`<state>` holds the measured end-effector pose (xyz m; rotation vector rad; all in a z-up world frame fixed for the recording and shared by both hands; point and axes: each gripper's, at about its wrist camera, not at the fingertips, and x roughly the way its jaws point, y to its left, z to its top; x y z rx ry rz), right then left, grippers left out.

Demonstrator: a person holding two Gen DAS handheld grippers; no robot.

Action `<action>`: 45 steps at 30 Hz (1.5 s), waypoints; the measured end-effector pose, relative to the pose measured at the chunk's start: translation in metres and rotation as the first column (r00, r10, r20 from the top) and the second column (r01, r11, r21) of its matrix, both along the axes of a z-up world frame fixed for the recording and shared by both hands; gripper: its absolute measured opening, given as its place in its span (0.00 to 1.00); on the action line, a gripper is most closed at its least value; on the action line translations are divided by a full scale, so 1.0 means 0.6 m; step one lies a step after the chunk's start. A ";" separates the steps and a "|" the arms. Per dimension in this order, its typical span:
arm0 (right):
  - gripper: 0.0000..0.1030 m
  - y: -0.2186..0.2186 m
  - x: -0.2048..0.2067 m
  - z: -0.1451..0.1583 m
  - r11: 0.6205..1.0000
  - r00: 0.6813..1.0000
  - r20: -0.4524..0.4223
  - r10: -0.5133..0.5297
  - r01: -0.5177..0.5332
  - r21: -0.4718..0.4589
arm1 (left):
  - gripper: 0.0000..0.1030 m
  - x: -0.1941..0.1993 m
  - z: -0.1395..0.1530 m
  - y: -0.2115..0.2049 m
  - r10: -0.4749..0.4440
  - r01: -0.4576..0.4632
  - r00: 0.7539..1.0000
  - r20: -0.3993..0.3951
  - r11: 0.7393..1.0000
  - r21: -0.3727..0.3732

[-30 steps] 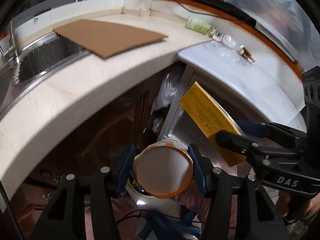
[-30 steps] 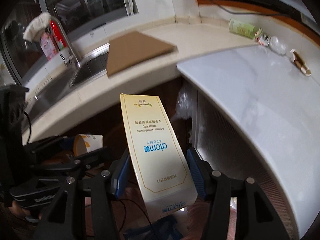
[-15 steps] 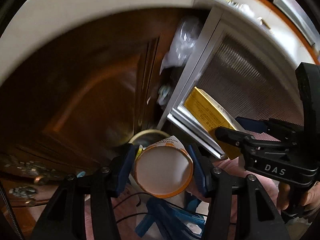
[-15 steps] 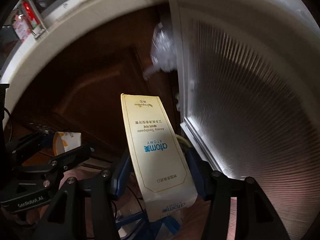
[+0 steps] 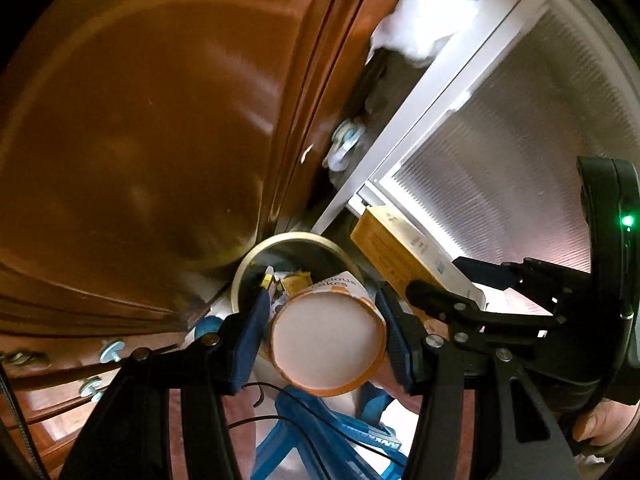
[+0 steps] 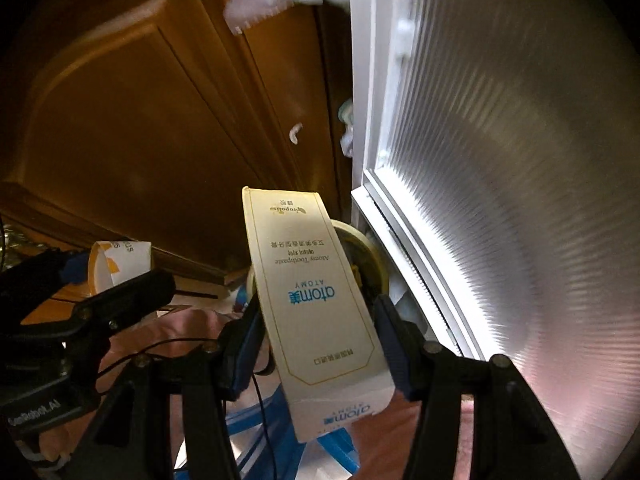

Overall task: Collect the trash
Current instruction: 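Carry the jar and toothpaste box down to the bin, then open the right gripper to drop the toothpaste box into the bin while the left holds the jar, then open the left gripper over the bin to drop the white-lidded jar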

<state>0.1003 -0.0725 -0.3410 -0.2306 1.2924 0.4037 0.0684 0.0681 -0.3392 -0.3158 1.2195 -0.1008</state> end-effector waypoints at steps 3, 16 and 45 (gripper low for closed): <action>0.53 0.002 0.013 -0.027 1.000 1.000 -0.024 -0.017 0.016 -0.014 | 0.52 0.014 -0.023 0.000 -0.010 0.009 1.000 -0.023 1.000 -0.006; 0.56 0.002 0.032 -0.085 0.999 0.993 -0.118 -0.032 0.030 -0.013 | 0.55 0.053 -0.079 -0.001 -0.041 0.040 0.994 -0.101 0.999 -0.013; 0.65 -0.042 -0.018 0.038 0.996 0.997 -0.001 -0.083 0.082 0.045 | 0.95 -0.033 0.082 -0.027 -0.046 0.041 0.998 0.032 0.990 0.134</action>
